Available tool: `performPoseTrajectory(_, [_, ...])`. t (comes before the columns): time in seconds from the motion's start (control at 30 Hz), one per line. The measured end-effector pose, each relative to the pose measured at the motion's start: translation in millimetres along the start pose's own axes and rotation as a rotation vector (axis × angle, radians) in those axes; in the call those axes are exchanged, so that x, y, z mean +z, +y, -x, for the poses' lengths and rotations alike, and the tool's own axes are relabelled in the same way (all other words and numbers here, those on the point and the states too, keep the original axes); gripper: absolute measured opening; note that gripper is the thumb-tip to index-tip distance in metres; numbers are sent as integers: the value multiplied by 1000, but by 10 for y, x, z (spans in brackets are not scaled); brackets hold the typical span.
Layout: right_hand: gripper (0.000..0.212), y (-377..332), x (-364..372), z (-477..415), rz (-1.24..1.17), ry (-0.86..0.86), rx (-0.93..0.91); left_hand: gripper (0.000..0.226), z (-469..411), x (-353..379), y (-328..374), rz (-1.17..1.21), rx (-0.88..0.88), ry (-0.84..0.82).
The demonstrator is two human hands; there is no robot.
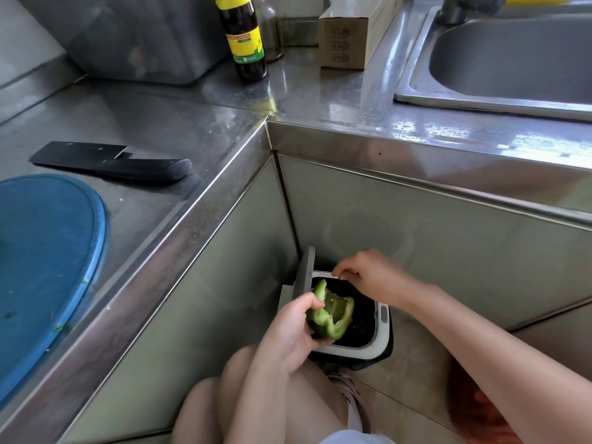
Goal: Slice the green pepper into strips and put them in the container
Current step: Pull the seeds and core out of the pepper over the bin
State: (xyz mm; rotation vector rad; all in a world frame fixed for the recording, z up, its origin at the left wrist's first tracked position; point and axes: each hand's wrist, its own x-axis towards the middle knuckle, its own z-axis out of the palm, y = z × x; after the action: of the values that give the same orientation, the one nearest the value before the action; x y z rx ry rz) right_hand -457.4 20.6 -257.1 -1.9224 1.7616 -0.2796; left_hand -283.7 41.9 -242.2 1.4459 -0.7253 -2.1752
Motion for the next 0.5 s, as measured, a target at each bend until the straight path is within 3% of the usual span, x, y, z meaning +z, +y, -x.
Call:
performPoseTrajectory(0.13, [25, -98, -26, 67, -144, -96, 19, 24, 19, 17, 9, -8, 28, -27])
performPoseTrajectory(0.2, [19, -148, -16, 79, -89, -119, -9, 26, 26, 20, 5, -17, 36, -36])
performPoseTrajectory(0.27, [13, -170, -3, 68, -22, -106, -32, 26, 30, 18, 4, -17, 35, -45])
performPoseTrajectory(0.4, [23, -79, 13, 28, 85, -21, 9, 23, 25, -3, 1, 42, 3, -75])
performPoseTrajectory(0.5, [25, 25, 21, 27, 32, 11, 36, 24, 19, -2, 13, 119, 9, -89])
